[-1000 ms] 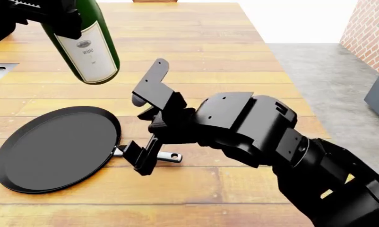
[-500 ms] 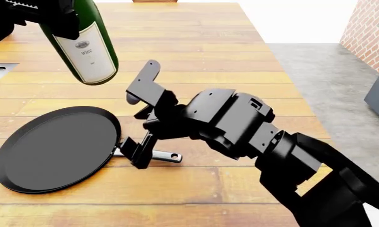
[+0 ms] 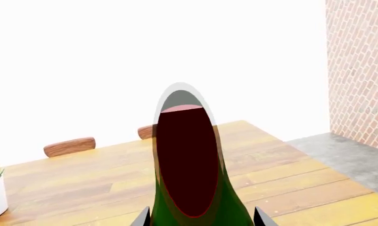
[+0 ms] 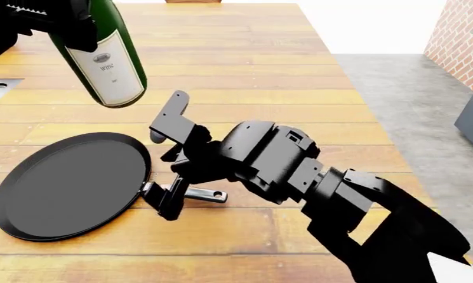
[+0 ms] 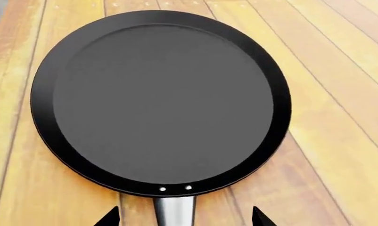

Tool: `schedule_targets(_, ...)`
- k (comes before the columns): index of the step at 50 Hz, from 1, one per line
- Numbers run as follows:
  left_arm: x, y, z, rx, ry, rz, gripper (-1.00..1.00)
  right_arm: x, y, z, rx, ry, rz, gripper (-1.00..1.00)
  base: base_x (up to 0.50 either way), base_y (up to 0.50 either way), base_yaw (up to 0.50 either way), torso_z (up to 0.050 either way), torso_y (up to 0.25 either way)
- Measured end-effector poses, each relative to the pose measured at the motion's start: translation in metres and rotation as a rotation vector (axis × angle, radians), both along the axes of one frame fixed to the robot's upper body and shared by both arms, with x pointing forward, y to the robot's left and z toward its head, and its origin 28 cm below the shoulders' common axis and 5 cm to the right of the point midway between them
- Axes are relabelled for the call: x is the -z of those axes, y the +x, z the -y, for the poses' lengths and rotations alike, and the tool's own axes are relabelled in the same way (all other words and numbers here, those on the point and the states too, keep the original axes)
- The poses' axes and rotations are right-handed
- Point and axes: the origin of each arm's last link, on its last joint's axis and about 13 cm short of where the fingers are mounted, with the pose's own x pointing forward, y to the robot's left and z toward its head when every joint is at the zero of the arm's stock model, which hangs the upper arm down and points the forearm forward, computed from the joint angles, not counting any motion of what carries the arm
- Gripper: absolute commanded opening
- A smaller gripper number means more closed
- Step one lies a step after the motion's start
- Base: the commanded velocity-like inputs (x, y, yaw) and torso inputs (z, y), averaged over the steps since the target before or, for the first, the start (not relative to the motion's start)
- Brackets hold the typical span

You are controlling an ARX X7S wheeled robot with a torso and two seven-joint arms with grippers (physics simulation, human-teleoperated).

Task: Pick the pan and bottle and place them in the sink. Then turn on the water.

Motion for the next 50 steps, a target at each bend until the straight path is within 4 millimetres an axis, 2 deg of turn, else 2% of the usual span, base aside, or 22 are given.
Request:
schedule_targets(24,0.004,0.001,-0.003,-0.005,-0.011,-0.006,-1.0,0.022,-0.002,-0.005,-0.022,-0.032,-0.054,1.0,0.0,0.0,0.0,0.0,0.001)
schedule_targets(25,0.004,0.001,-0.003,-0.005,-0.011,-0.007,-1.0,0.023,-0.002,-0.005,-0.023,-0.031,-0.055,-1.0,0.0,0.0,0.0,0.0,0.0)
schedule_targets(50,0.002,0.0,-0.002,-0.007,-0.014,-0.004,-1.0,0.026,-0.003,0.0,-0.008,-0.007,-0.07,-1.0,0.0,0.0,0.0,0.0,0.001)
